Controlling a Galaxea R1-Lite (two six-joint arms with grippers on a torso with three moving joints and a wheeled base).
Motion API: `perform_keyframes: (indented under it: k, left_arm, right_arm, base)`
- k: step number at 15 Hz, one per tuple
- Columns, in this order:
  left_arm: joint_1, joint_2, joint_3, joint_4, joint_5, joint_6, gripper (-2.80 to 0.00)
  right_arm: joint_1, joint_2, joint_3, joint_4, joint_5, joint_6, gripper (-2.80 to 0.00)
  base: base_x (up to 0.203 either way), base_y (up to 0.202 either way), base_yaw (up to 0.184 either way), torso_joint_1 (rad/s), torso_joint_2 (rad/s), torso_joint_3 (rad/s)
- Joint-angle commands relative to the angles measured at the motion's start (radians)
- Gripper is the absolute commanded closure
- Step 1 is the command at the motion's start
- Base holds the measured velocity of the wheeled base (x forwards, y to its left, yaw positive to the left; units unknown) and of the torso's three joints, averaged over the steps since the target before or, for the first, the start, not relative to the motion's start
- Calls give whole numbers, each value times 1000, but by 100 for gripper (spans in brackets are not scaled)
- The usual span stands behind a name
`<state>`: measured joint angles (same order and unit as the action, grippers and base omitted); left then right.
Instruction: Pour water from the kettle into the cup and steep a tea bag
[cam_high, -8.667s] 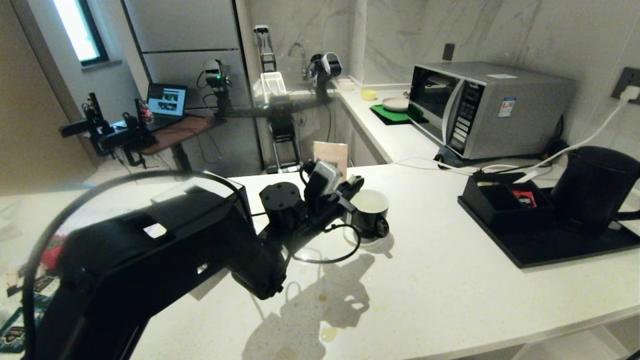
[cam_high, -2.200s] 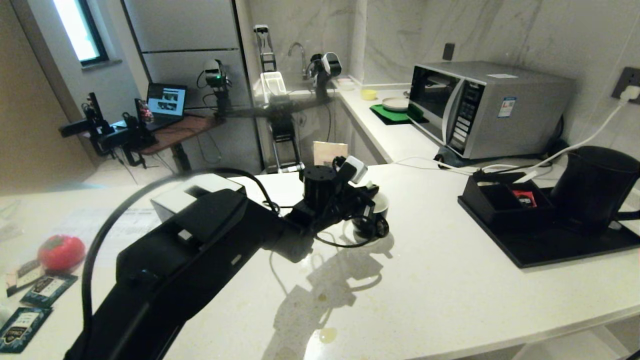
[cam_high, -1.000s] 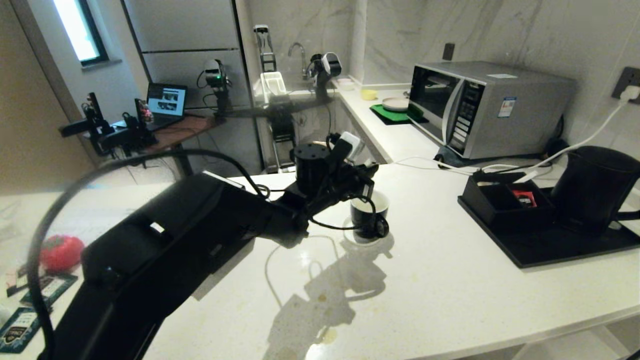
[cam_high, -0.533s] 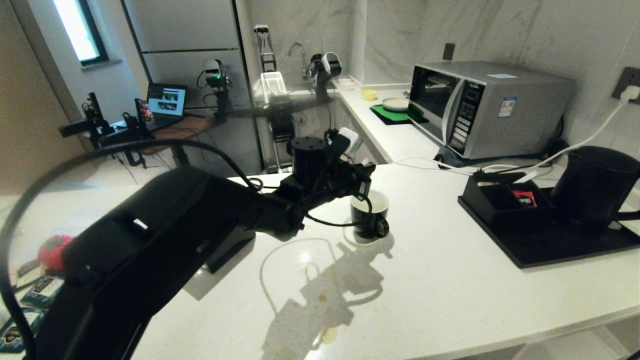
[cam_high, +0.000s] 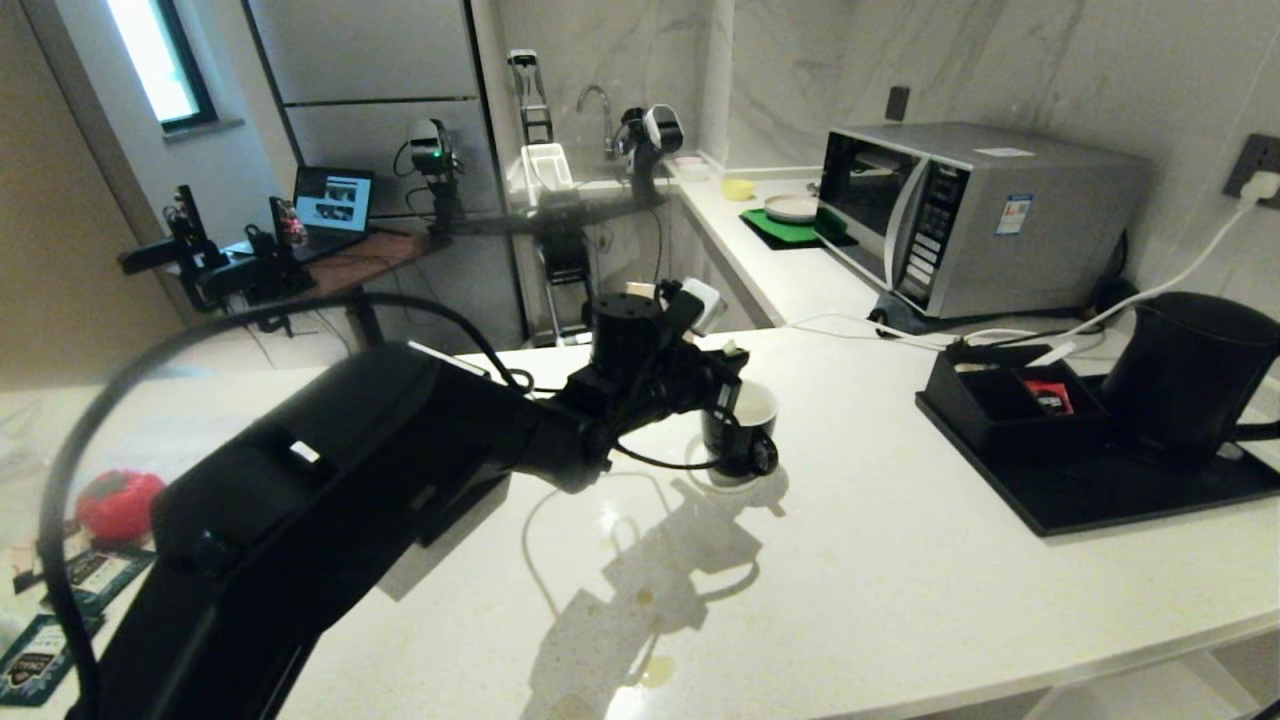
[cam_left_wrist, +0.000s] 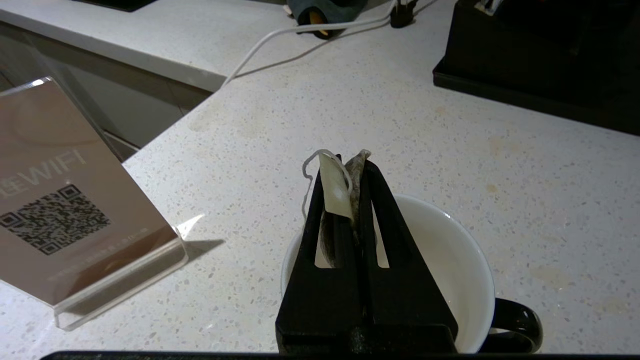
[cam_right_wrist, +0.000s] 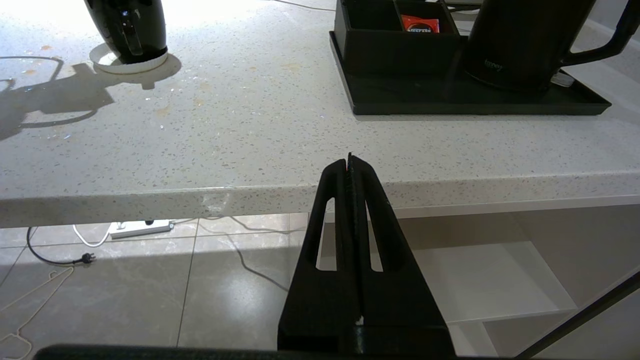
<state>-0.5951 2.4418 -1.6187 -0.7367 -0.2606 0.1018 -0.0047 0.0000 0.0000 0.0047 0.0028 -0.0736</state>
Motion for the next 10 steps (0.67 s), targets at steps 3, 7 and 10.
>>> perform_keyframes:
  k: [3,7,10]
  left_arm:
    - [-6,32,12,-12,-2,4,0]
    - [-8,36,33,-15,-2,7,0]
    - [-8,31,33,-15,0,7,0]
  right_arm:
    - [0,0,0,0,0,-2,0]
    - [0,0,0,0,0,-2,0]
    - [0,0,0,0,0,-2,0]
  base:
    - [0,0,0,0,0,0]
    - [0,0,0,0,0,0]
    - [0,0,0,0,0,0]
